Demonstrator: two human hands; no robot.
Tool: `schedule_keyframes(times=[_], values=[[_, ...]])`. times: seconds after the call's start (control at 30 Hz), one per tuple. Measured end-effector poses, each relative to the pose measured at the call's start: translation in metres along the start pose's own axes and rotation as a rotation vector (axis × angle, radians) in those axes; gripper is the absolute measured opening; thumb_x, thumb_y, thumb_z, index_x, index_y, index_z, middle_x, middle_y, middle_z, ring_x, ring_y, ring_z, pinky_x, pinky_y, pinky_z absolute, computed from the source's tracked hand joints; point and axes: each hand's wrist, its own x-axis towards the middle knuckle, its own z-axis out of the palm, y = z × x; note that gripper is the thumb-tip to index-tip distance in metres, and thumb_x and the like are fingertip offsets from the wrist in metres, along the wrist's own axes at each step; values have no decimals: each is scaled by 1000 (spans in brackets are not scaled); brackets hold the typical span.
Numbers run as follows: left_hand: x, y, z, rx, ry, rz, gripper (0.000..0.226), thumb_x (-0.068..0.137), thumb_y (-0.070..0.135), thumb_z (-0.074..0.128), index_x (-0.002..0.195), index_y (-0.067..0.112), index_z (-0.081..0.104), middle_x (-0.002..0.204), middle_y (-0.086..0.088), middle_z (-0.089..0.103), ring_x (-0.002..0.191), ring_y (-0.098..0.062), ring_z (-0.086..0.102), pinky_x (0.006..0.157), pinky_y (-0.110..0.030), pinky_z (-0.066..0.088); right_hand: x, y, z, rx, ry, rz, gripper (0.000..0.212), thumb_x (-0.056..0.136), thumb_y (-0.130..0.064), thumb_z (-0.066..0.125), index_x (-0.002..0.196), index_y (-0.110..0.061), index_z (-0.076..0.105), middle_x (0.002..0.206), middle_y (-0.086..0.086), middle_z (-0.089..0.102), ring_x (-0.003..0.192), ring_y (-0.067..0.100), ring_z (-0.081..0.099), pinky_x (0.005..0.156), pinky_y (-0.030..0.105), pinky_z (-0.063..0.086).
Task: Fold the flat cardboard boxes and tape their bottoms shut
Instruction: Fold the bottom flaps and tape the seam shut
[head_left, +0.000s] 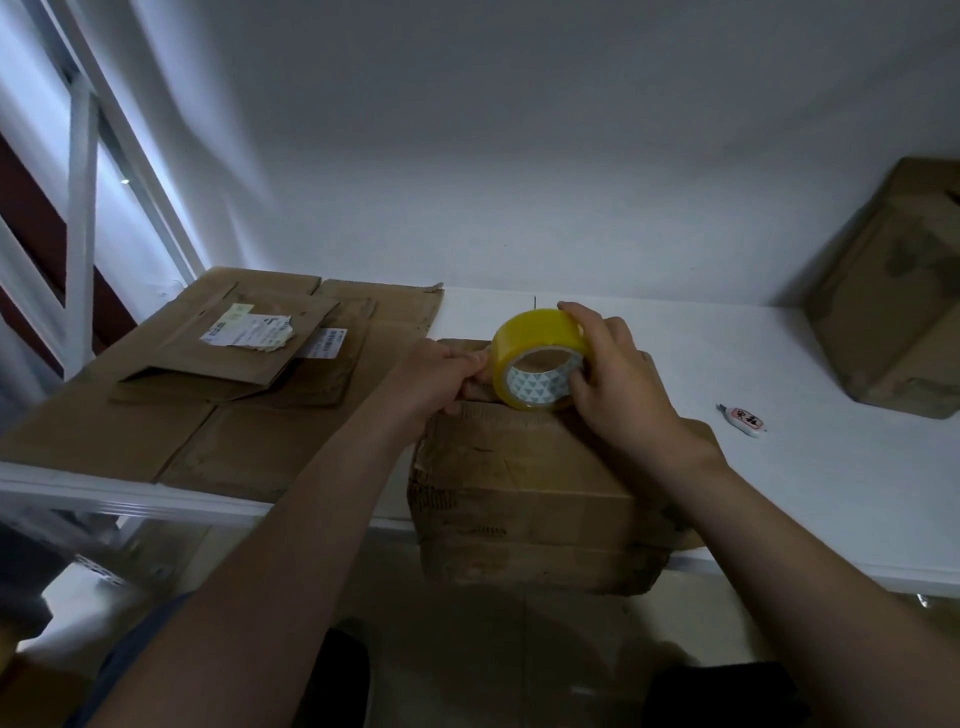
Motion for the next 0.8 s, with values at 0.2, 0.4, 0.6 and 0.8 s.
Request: schedule_keyframes(times=[0.2, 0.4, 0.6, 0.8], values=[[3, -8, -32, 34, 36, -57, 24, 100, 24, 60, 88, 7, 71, 80, -6, 61, 67, -12, 52, 53, -22, 40, 5, -1, -3, -198, 24, -113, 69, 96, -13, 56, 153, -41, 30, 123, 5, 40, 97, 24, 48, 85, 44, 51], [-2, -21, -50, 105, 63, -27, 29, 100, 31, 61, 85, 11, 77, 64, 1, 62, 60, -12, 54, 61, -27, 45, -1, 0, 6, 67, 48, -75, 68, 94, -5, 61, 152, -34, 40, 117, -3, 47, 91, 2, 41, 78, -2, 32], [-7, -21, -69, 183, 156, 13, 26, 100, 31, 60, 86, 15, 74, 56, 5, 62, 56, -8, 57, 51, -15, 45, -5, -17, 2, -222, 31, -164, 78, 93, -3, 58, 153, -45, 32, 123, 1, 43, 99, 13, 40, 80, 16, 30], [-10, -32, -88, 160, 158, -11, 23, 98, 28, 65, 82, 15, 75, 50, 11, 61, 51, -4, 53, 43, -11, 41, -1, -28, 1, -375, -2, -160, 86, 86, -1, 60, 151, -49, 32, 131, 6, 41, 114, 29, 42, 79, 39, 46]])
